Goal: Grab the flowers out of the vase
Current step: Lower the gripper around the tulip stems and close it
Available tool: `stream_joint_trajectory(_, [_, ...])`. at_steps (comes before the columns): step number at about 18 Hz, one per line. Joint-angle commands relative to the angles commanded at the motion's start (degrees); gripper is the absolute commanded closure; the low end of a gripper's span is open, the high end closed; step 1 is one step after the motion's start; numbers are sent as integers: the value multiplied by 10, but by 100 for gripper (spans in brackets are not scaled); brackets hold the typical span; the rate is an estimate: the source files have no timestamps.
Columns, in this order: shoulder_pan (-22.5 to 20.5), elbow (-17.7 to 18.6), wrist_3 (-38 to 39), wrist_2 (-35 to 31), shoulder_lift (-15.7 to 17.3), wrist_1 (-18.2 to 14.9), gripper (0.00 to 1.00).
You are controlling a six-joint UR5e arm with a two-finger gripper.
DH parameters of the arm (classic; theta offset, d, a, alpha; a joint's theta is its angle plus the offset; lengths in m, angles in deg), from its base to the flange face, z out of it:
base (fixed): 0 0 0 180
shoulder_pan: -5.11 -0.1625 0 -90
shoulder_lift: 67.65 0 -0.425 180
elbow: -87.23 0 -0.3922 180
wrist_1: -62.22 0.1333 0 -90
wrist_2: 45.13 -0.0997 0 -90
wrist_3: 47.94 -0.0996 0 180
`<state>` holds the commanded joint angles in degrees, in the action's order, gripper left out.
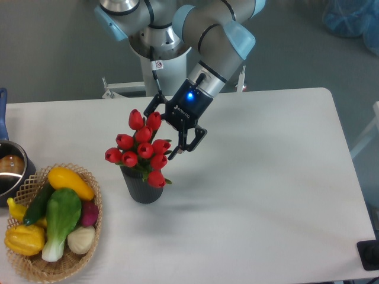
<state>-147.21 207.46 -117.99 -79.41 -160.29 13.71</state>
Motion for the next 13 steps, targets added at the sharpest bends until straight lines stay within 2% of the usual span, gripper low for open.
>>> stream_joint_trajectory(6, [14, 0, 0, 0, 3, -1, 22])
stream_joint_trajectory(9, [15, 0, 0, -1, 3, 0, 32])
stream_joint_trajectory(11, [15, 0, -1, -2, 2, -1, 47])
stream_joint_trajectory(13, [15, 0, -1, -3, 2, -1, 69])
